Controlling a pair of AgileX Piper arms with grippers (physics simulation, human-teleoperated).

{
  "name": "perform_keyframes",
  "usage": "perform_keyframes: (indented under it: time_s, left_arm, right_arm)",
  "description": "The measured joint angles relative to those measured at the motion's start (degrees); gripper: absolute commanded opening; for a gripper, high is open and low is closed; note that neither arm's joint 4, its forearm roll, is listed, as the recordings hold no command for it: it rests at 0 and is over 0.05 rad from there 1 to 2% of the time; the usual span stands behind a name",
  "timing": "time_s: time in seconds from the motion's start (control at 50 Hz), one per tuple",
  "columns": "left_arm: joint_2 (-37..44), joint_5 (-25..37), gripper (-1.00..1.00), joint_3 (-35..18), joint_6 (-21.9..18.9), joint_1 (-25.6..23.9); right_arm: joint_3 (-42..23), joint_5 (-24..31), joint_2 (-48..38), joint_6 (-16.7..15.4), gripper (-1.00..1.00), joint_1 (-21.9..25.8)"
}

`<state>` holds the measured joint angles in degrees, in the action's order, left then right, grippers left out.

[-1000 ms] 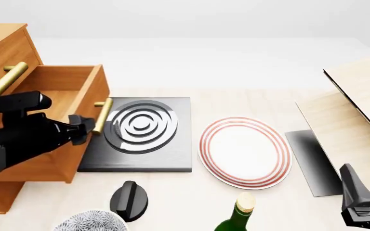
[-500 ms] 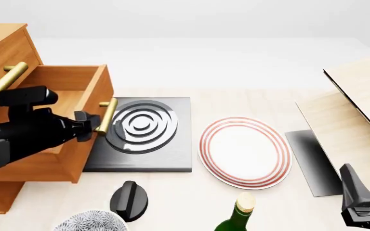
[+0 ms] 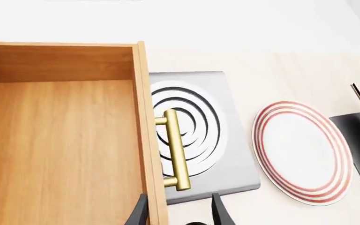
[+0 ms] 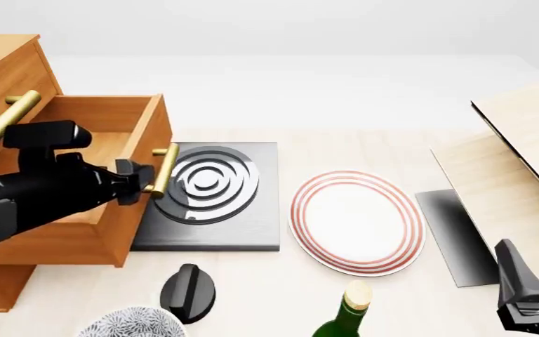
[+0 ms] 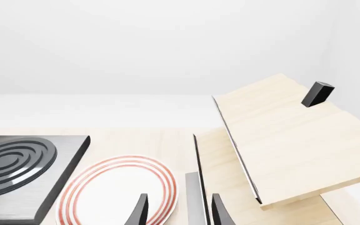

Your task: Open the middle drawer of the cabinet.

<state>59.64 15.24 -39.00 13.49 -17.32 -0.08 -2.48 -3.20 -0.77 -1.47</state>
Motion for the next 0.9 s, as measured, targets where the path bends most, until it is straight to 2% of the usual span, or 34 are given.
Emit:
perform_keyframes:
  time_s: [0.9]
  left_arm:
    - [1.7,-0.6,1.00,-2.1,0.2,-4.4]
  right_arm:
    - [0.0,-0.1,-0.1,0.0,1.00,0.0]
